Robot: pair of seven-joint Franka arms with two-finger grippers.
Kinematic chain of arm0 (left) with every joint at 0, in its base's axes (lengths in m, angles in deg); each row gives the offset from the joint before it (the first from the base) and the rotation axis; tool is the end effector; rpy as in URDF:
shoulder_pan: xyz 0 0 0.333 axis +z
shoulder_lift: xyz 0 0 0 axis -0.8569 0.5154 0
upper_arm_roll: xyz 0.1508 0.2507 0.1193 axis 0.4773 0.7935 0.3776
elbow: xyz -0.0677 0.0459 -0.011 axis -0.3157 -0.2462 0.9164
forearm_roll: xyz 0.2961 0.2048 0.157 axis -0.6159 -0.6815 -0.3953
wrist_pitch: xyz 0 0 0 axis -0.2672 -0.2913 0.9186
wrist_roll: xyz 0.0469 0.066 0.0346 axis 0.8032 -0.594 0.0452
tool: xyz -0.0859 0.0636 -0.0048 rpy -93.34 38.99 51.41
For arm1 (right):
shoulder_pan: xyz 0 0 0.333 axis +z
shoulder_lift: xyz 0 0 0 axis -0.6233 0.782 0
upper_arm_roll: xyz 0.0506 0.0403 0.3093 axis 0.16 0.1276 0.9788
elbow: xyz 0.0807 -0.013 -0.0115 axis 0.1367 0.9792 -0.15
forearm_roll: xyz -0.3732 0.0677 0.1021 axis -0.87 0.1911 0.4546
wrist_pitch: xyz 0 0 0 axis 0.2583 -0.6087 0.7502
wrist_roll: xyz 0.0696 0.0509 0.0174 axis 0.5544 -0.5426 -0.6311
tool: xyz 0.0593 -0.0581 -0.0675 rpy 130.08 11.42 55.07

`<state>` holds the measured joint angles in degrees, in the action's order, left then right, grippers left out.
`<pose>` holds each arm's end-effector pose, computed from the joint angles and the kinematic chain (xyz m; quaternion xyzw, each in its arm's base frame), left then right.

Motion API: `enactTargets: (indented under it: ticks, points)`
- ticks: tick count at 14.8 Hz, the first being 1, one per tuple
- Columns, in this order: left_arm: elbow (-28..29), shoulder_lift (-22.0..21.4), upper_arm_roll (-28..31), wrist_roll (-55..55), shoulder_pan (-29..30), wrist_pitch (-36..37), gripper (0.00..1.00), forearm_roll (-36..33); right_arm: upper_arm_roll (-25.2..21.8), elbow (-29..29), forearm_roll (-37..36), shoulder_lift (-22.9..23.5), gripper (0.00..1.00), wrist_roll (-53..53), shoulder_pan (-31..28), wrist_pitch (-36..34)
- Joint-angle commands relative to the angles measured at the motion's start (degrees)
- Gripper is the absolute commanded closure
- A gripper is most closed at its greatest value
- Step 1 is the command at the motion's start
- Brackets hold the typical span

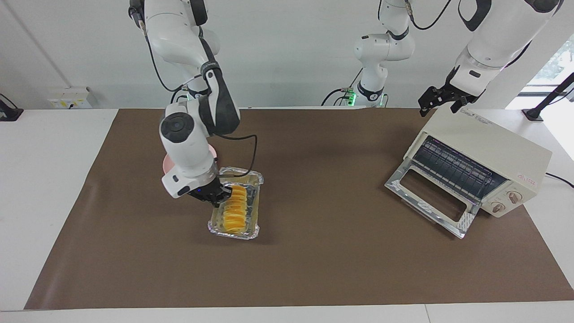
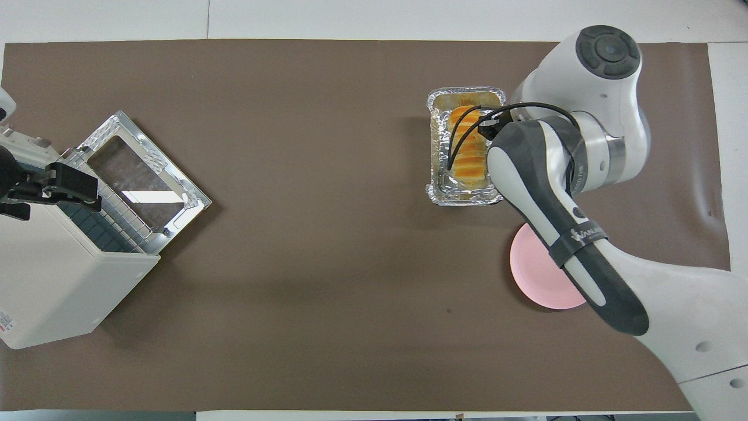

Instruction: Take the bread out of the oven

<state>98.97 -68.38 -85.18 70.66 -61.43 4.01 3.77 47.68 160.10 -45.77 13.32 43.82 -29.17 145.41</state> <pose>0.5293 -0.0547 0.6261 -0.9971 -0.0225 0.0719 0.0096 0.6732 0.1190 0.3955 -0.9987 0.0456 -0.0108 0.0199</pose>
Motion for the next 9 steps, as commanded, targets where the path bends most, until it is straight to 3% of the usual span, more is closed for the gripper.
enactTargets:
  ticks: [1, 4, 9]
  points:
    - [2.19, -1.8, 0.1, -0.22, 0.44, -1.06, 0.0, 1.17, 0.76, 0.62, 2.21, 1.14, 1.0, -10.31, -5.42, 3.57]
    - [2.19, -1.8, 0.1, -0.22, 0.44, -1.06, 0.0, 1.17, 0.76, 0.01, 4.94, 5.08, 1.0, -18.86, -9.9, 7.45]
    - [2.19, -1.8, 0.1, -0.22, 0.44, -1.06, 0.0, 1.17, 0.67, 0.8, 5.65, 7.12, 1.0, -19.93, -10.27, 12.11]
